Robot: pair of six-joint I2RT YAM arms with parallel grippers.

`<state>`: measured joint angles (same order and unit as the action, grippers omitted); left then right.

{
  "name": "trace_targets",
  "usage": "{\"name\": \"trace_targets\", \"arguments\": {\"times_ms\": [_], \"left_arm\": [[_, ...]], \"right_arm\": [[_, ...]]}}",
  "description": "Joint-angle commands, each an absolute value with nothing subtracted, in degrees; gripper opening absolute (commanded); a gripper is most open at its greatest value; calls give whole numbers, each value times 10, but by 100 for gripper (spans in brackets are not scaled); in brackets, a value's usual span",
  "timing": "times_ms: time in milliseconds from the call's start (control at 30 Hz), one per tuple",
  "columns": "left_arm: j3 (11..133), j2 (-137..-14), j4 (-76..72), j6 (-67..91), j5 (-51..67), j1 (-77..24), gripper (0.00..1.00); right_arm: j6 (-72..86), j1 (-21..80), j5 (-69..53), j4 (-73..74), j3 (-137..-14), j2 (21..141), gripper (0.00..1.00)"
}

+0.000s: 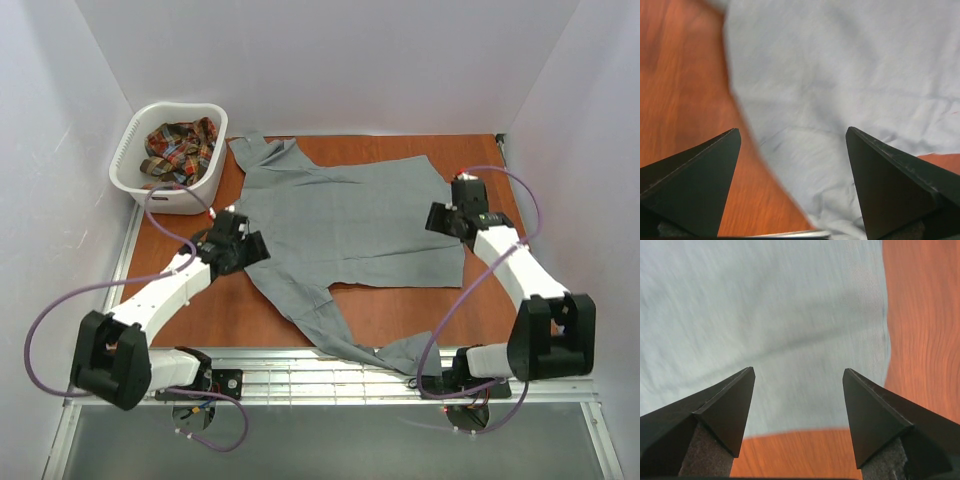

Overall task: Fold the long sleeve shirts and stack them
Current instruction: Flatten the shirt out, then fold the shirt

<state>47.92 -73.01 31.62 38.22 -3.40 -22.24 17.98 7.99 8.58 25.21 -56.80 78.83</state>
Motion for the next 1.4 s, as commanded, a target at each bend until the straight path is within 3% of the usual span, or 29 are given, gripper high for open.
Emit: {"name": "trace_targets", "arguments": {"times_ms": [0,233,400,633,767,967,1167,1300,1367], "left_arm": [[407,-695,347,454,-29,-209,80],[347,-693,298,505,28,-205,73],[335,-689,300,504,50,-205,62],[313,-658,313,500,87,-205,36],[305,-643,318,497,106,-205,12],[319,-615,344,482,109,-204,2],[345,-592,376,464,98,-205,2],[367,-579,409,454,84,-204,2],[383,-570,422,447,71,-205,2]], "right_arm": [[217,69,69,259,-493,737,68],[256,32,40,236,-389,664,63],[277,5,38,222,-364,658,61],[293,-45,45,186,-331,672,60],[293,-68,45,172,-323,698,59],[294,-71,31,149,-314,729,57],[294,-71,20,124,-307,757,41],[283,-71,27,150,-326,748,9],[264,-71,49,172,-342,724,1]]}}
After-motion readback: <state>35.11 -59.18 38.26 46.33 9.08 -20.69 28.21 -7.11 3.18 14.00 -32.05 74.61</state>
